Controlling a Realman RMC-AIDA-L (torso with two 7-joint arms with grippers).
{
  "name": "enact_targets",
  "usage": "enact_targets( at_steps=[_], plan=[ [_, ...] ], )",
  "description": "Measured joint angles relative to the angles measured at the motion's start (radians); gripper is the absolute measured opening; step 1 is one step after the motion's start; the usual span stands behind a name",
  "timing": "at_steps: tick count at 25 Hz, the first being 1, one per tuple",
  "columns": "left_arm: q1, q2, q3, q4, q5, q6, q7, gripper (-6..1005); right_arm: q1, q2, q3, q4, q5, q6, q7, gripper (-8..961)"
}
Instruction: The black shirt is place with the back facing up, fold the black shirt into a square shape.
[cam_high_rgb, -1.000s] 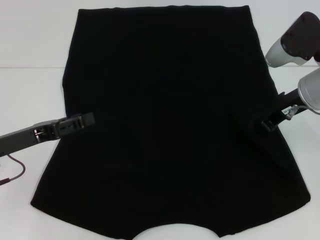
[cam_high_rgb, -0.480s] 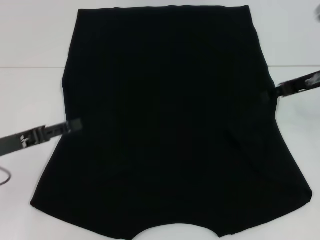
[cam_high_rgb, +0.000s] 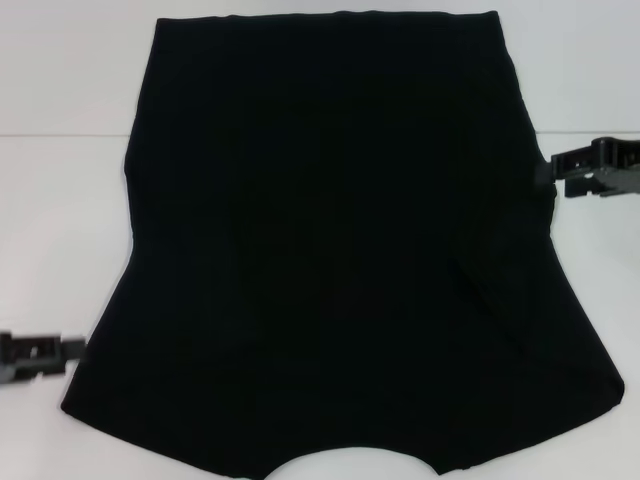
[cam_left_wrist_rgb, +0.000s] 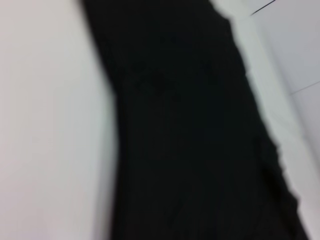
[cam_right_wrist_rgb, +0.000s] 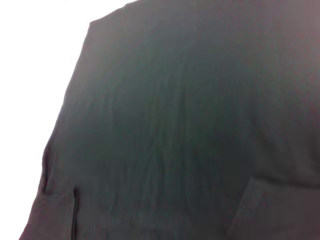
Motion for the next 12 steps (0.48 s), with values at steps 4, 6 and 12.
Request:
enact_targets(
  at_steps=[4,6,12],
  plan=[
    [-0.012,0.000,0.000,0.000,0.095,-0.006,-0.035,545,0.003,-0.004,-0.005,0.033,-0.001,0.000,0.001,606],
    [-0.014,-0.002,0.001,0.000,0.112,-0.012,-0.051,540,0.002,-0.006,-0.005,0.038,-0.001,0.001,-0.001,608],
    [-0.015,-0.007,0.003,-0.010,0.138,-0.064,-0.094,531,-0.004,-0.011,-0.001,0.039,0.000,0.004,-0.005,609]
  ],
)
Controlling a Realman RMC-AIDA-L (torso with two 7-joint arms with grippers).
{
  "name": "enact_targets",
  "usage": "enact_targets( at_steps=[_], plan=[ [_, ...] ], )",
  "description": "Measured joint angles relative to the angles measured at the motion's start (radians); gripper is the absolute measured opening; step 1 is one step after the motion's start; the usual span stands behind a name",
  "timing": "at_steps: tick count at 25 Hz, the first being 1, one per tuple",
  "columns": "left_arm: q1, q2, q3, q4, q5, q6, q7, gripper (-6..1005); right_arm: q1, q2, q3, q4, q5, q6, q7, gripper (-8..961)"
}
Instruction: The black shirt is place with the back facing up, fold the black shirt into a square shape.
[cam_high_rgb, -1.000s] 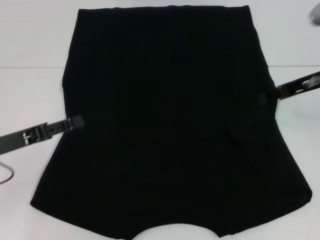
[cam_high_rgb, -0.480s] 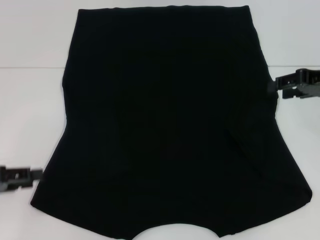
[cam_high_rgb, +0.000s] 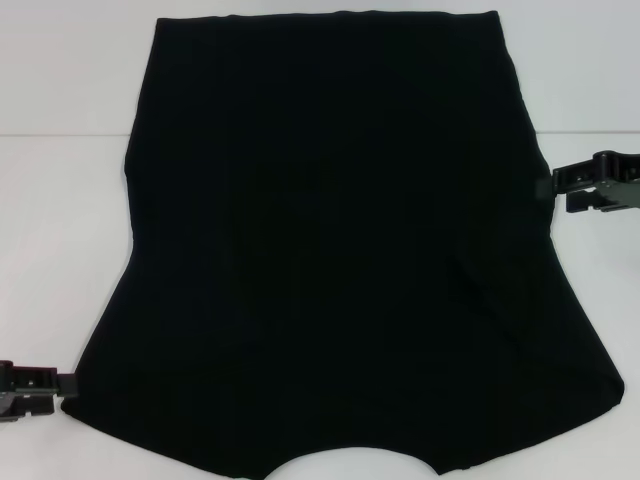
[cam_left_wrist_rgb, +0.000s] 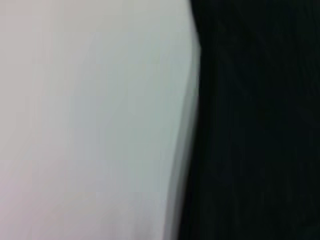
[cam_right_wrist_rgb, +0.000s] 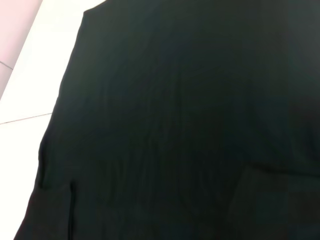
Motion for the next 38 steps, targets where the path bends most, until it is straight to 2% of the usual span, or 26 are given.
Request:
enact_targets(
  at_steps=[11,27,38],
  plan=[
    [-0.016,-0.003,0.007,-0.030,0.024,-0.054,-0.017,531,-0.001,-0.002,-0.004,0.001,-0.002,0.005,-0.004,610],
    [-0.055,-0.004,0.020,-0.068,0.033,-0.062,-0.006,532,0.001,-0.003,-0.004,0.001,-0.002,0.012,-0.004,609],
    [-0.039,0.005,-0.003,-0.056,0.034,-0.053,-0.014,532,-0.005,-0.006,-0.005,0.001,-0.002,0.012,-0.006,610]
  ],
)
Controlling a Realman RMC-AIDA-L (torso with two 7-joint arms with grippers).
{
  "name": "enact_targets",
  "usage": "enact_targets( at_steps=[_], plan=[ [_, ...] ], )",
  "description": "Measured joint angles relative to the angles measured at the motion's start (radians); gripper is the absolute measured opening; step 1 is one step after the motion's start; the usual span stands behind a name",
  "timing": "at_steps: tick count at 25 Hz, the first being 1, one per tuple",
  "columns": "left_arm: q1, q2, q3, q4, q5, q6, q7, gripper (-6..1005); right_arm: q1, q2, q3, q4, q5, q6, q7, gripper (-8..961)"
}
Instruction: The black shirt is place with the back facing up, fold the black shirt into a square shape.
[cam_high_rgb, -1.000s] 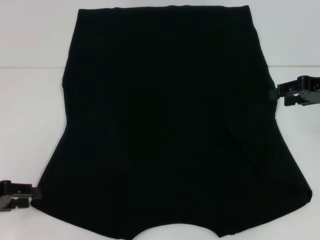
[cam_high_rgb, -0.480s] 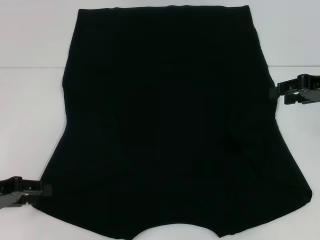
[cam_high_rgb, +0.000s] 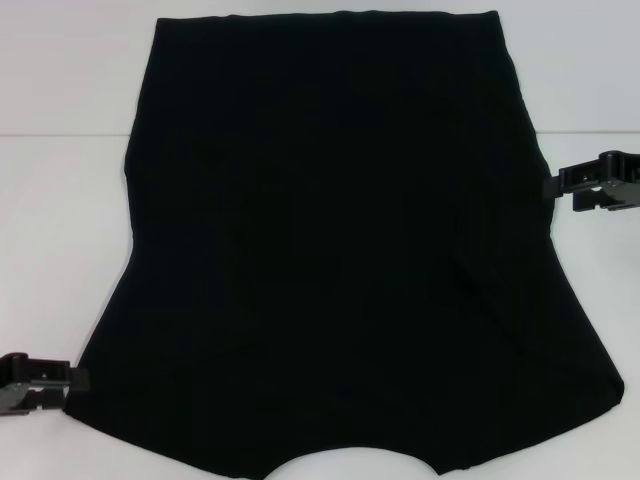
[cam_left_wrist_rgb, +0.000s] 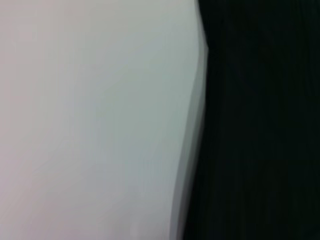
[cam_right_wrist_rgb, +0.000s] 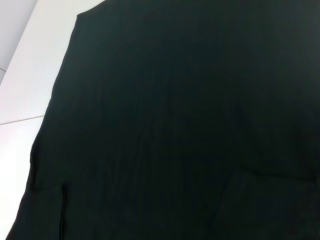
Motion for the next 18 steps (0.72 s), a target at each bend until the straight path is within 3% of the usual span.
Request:
enact_targets(
  at_steps=[18],
  plan=[
    [0.002,-0.005,0.004,-0.005,0.025,-0.012,-0.005,533,0.000,0.000,-0.001,0.000,0.000,-0.001,0.000,610]
  ],
)
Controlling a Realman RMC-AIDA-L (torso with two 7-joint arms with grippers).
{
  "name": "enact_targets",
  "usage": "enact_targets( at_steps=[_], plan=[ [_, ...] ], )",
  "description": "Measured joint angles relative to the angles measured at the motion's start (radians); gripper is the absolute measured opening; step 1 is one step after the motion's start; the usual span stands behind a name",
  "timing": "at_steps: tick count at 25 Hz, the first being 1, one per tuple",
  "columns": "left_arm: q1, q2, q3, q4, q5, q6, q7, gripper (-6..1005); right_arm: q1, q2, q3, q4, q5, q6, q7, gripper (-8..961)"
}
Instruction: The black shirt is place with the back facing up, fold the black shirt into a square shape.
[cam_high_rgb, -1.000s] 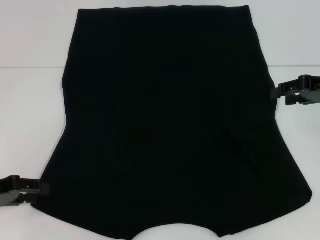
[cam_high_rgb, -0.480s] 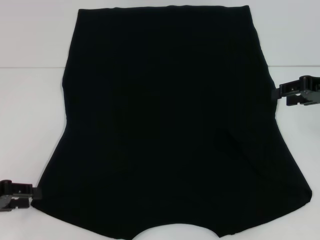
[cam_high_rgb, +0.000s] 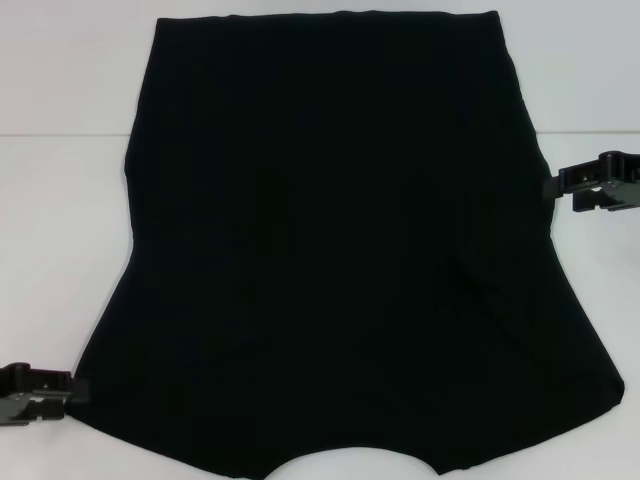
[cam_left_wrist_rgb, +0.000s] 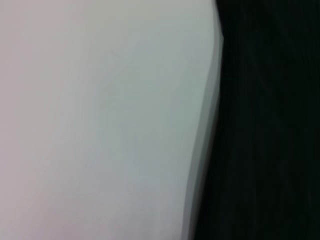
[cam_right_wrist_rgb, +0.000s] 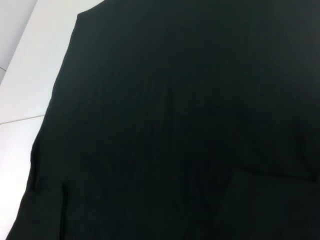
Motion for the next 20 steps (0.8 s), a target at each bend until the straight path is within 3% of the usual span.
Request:
enact_targets(
  at_steps=[20],
  plan=[
    [-0.047,-0.019,0.005,-0.034,-0.007,-0.011,0.008,512,-0.013,-0.002,0.002,0.001,0.001,-0.005,-0.010,610]
  ],
)
